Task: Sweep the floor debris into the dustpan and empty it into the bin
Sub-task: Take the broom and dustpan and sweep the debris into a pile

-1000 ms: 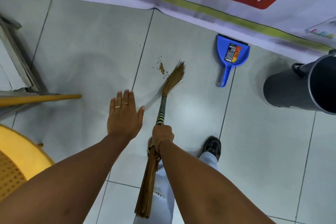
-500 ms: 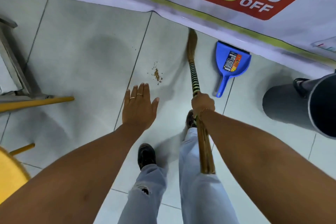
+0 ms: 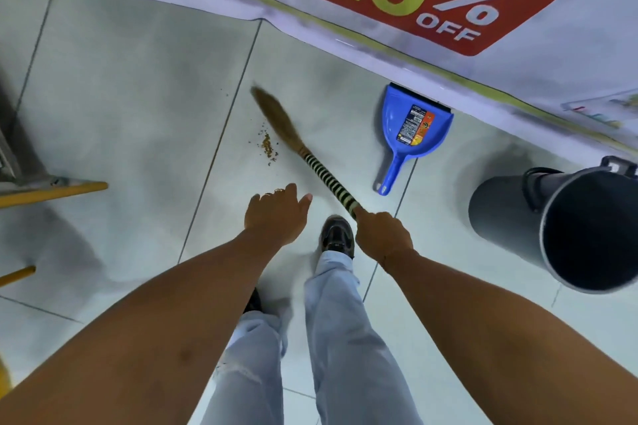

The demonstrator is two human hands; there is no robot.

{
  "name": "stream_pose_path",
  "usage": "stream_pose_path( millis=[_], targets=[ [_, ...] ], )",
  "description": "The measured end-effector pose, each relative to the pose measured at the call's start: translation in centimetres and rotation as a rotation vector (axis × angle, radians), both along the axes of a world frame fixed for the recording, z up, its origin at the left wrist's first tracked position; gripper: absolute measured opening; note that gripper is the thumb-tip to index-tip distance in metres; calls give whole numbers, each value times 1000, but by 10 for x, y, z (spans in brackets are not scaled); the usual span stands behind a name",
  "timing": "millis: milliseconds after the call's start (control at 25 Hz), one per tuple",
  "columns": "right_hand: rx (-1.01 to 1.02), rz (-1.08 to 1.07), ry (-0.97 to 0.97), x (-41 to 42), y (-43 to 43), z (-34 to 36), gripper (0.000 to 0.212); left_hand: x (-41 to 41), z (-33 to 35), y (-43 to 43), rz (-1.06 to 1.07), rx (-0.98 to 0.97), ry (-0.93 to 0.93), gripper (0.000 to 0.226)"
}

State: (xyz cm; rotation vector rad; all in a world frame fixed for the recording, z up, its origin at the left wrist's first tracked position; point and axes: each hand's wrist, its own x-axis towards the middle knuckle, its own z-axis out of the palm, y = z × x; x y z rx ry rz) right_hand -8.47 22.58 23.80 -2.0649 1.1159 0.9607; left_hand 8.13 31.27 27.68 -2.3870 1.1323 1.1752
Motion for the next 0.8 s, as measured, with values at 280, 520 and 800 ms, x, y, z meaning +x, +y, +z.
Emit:
stream_pose_path(
  millis=[280, 520, 800],
  targets=[
    [-219, 53, -134, -29, -37, 19, 47, -6, 0, -20, -2, 33, -33, 52],
    [-234, 57, -104, 105, -128, -11, 41, 8, -6, -15, 60, 73, -40, 52],
    [-191, 324, -94, 144, -103, -20, 40, 21, -12, -15, 214, 54, 81, 55]
  ],
)
